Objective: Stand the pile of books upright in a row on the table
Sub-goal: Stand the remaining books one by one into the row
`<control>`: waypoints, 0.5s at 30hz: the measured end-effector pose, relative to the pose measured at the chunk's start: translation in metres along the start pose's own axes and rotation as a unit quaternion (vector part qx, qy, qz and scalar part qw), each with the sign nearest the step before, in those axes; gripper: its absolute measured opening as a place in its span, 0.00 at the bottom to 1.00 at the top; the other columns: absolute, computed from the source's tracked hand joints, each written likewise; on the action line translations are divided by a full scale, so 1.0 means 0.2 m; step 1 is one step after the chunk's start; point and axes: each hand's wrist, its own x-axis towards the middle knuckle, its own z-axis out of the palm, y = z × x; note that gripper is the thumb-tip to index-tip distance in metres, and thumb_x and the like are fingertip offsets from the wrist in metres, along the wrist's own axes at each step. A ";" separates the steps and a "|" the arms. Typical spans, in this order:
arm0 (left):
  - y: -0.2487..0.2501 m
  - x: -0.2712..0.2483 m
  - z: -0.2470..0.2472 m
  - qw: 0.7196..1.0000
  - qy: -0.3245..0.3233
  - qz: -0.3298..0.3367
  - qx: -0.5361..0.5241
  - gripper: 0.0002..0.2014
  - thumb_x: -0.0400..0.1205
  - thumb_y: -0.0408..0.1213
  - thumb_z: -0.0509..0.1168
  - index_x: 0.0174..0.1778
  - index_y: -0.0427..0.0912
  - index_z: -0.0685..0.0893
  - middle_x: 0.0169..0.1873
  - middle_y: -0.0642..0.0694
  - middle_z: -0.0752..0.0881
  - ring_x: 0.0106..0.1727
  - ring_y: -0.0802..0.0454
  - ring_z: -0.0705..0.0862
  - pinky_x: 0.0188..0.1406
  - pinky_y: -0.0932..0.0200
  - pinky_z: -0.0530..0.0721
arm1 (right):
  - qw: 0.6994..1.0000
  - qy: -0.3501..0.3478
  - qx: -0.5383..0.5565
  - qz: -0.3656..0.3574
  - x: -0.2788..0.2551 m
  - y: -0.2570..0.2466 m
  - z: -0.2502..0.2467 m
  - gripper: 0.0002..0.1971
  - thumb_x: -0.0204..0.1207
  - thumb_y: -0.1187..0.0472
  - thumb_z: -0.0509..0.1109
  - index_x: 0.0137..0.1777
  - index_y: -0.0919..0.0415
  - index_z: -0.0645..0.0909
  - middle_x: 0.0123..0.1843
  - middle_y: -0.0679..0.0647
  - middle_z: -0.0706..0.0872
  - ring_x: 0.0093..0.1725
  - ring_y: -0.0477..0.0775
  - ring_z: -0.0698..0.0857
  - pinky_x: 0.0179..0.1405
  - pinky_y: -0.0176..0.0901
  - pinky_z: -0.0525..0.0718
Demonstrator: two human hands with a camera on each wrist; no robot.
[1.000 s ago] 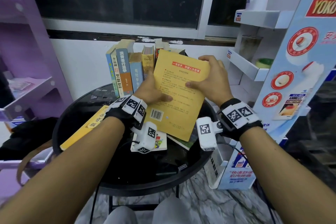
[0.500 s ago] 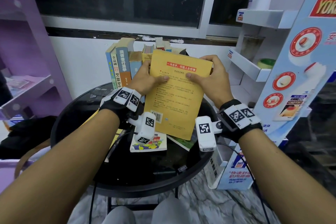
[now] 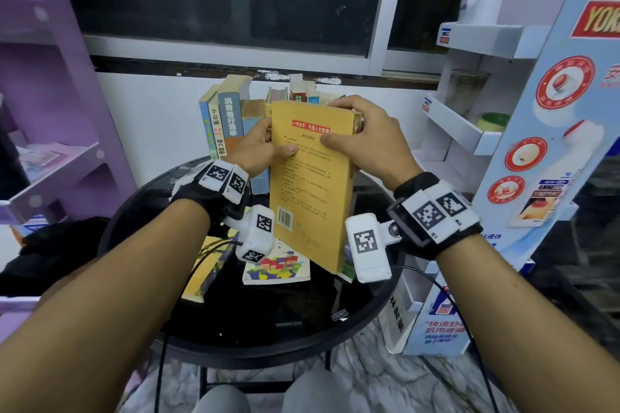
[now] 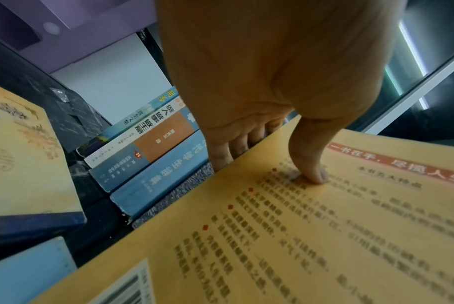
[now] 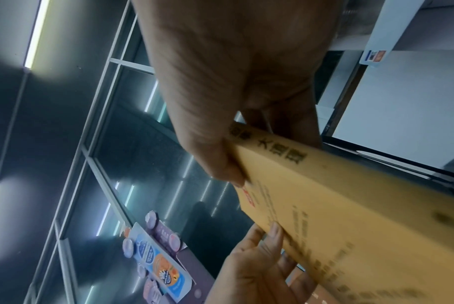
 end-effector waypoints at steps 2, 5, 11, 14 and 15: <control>0.00 0.00 0.00 1.000 -0.009 -0.001 -0.007 0.30 0.79 0.28 0.70 0.76 0.41 0.67 0.67 0.38 0.81 0.67 0.41 0.81 0.64 0.45 0.81 | 0.999 -0.031 -0.020 0.006 0.00 -0.03 -0.01 0.25 0.72 0.58 0.78 0.68 0.46 0.77 0.57 0.43 0.83 0.53 0.48 0.85 0.43 0.37 0.86; 0.01 0.00 -0.01 1.000 -0.021 -0.002 -0.012 0.31 0.79 0.27 0.69 0.77 0.40 0.67 0.66 0.38 0.81 0.66 0.42 0.82 0.60 0.46 0.83 | 0.997 -0.068 -0.039 0.021 0.00 -0.07 -0.01 0.29 0.72 0.58 0.78 0.72 0.44 0.74 0.60 0.46 0.82 0.53 0.49 0.84 0.36 0.36 0.86; 0.02 -0.01 -0.04 1.000 -0.024 0.009 -0.002 0.31 0.78 0.28 0.70 0.77 0.41 0.67 0.61 0.44 0.83 0.58 0.50 0.84 0.45 0.59 0.84 | 0.996 -0.077 -0.050 0.021 -0.01 -0.11 0.00 0.33 0.69 0.57 0.81 0.74 0.44 0.74 0.59 0.45 0.82 0.51 0.47 0.82 0.32 0.31 0.80; 0.02 -0.02 -0.05 1.000 -0.021 0.011 0.003 0.31 0.78 0.27 0.70 0.76 0.40 0.67 0.54 0.50 0.83 0.56 0.53 0.84 0.45 0.59 0.84 | 0.997 -0.057 -0.058 0.007 -0.02 -0.11 0.01 0.32 0.70 0.60 0.80 0.74 0.46 0.76 0.58 0.44 0.82 0.51 0.44 0.81 0.33 0.27 0.76; 0.03 -0.02 -0.05 1.000 -0.022 0.011 0.006 0.31 0.78 0.27 0.70 0.76 0.41 0.68 0.54 0.50 0.84 0.57 0.51 0.84 0.48 0.57 0.85 | 0.997 -0.051 -0.058 0.005 -0.02 -0.11 0.01 0.32 0.70 0.60 0.80 0.74 0.46 0.76 0.59 0.44 0.82 0.52 0.44 0.81 0.35 0.27 0.76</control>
